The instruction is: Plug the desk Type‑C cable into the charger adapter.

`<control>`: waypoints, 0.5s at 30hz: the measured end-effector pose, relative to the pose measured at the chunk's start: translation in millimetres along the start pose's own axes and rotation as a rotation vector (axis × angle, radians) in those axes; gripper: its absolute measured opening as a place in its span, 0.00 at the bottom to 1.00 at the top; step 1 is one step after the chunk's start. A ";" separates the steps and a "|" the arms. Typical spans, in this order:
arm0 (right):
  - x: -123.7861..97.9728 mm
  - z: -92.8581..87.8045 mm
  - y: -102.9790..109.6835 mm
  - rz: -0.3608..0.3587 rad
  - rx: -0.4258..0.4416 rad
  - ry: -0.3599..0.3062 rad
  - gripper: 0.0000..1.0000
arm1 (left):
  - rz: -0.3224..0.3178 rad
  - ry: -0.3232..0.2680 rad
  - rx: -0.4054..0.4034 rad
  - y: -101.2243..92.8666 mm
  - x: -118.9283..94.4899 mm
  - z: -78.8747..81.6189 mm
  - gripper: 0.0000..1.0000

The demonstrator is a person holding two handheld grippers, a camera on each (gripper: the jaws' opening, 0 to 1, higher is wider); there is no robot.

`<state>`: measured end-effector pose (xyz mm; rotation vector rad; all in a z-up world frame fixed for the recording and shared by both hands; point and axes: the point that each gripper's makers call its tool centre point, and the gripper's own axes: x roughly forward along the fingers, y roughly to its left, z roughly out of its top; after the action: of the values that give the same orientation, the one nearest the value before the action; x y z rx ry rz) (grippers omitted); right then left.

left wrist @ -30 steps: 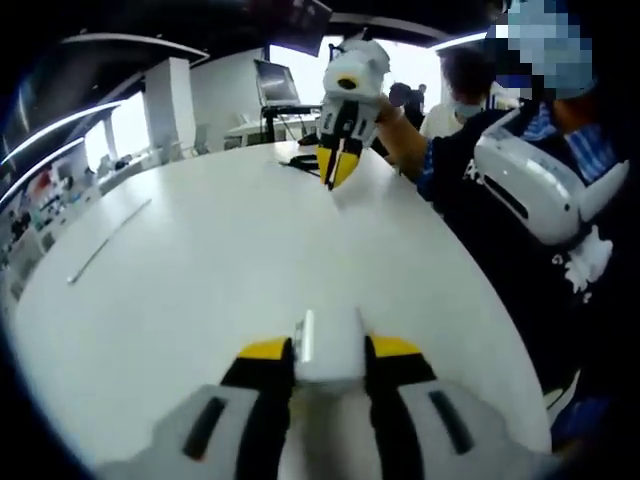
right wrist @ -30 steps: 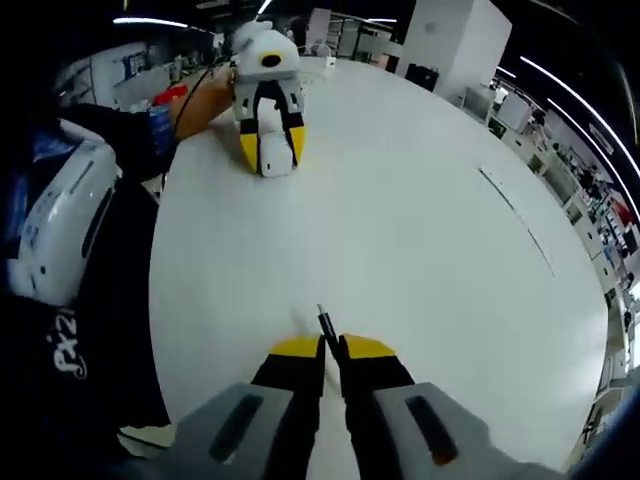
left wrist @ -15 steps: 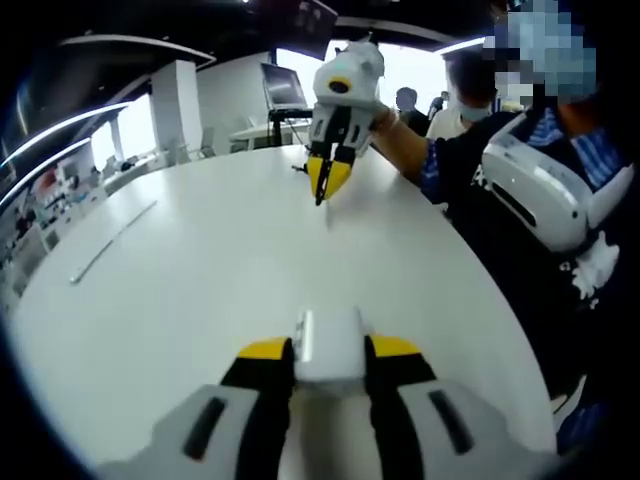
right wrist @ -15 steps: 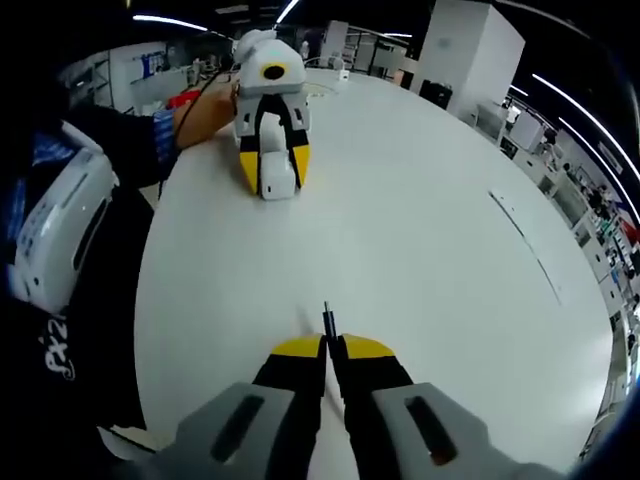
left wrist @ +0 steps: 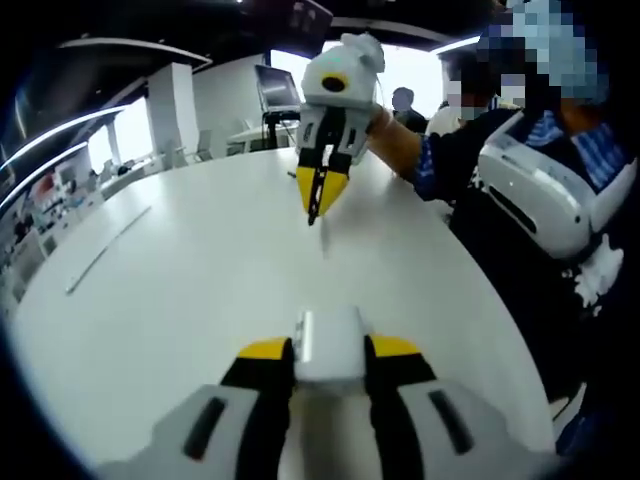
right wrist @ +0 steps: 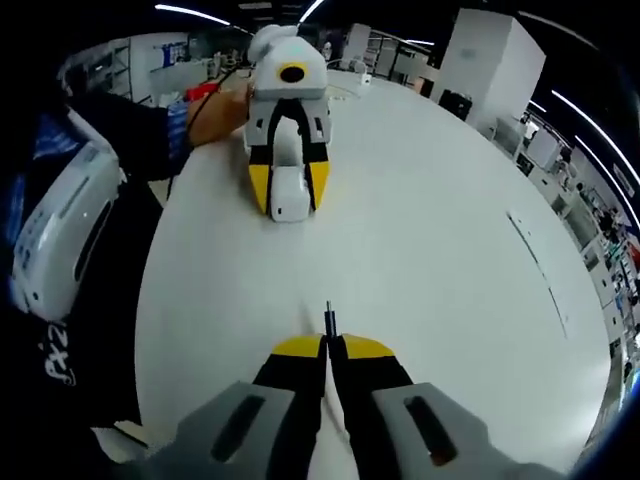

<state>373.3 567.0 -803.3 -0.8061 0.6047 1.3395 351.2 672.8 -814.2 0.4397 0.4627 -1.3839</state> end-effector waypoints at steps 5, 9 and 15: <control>1.2 10.3 3.4 0.009 -0.029 -0.036 0.04 | 0.011 -0.011 0.004 2.1 5.4 2.3 0.28; 4.7 17.1 4.3 0.012 -0.040 -0.084 0.04 | 0.012 -0.025 0.000 2.5 9.6 4.3 0.28; 10.6 24.6 5.7 0.047 -0.024 -0.183 0.04 | 0.017 -0.046 -0.003 5.9 12.6 7.2 0.28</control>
<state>367.6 593.2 -797.7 -0.6829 0.4667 1.4476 359.0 659.2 -815.0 0.4076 0.4232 -1.3740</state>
